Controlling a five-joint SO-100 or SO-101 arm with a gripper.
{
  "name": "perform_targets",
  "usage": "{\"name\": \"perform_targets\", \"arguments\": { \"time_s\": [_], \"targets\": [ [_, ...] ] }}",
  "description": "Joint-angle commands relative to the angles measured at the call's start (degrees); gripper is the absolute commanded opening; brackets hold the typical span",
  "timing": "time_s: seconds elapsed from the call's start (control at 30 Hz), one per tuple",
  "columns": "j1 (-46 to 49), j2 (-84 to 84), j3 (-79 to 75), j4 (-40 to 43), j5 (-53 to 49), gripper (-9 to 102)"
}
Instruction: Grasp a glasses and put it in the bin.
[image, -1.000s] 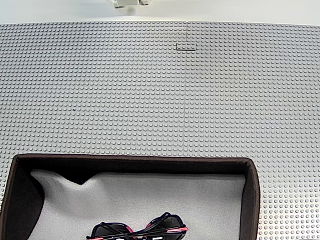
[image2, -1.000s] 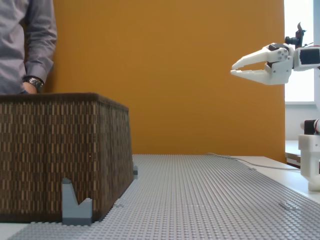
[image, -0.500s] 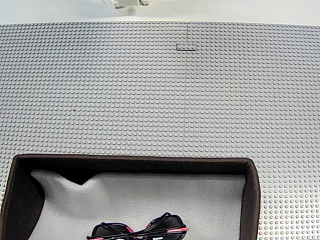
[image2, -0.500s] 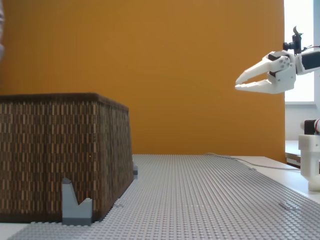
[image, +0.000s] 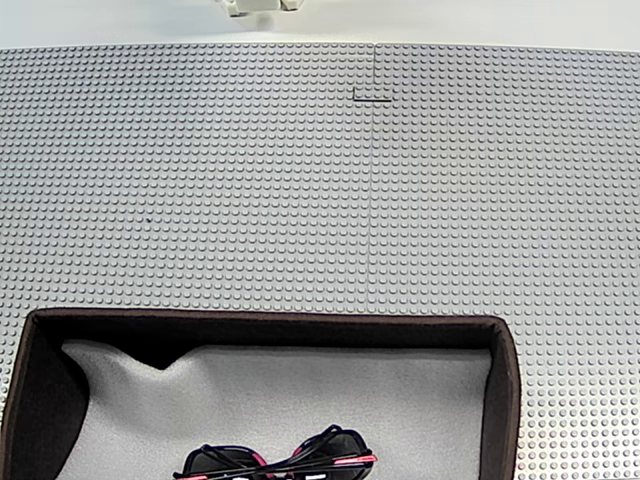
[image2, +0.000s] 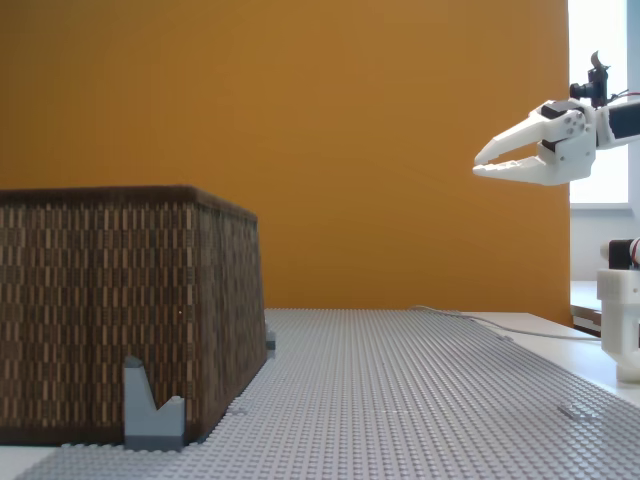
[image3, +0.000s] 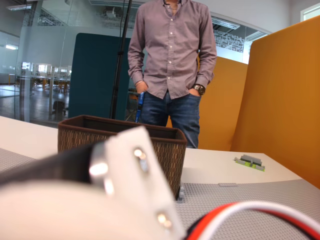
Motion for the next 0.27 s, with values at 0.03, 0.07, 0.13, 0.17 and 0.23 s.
{"name": "perform_targets", "arguments": {
  "time_s": [0.03,0.07,0.13,0.17,0.23],
  "targets": [
    [-0.26,0.79,-1.05,-0.88,-1.32,0],
    [-0.44,0.88,-1.41,-0.88,-1.32,0],
    [-0.53,1.32,-1.41,-1.14,-1.58,0],
    [-0.44,1.32,-1.23,-1.14,-1.76,0],
    [0.26,1.32,-1.14,-1.14,-2.02,0]
  ]
}}
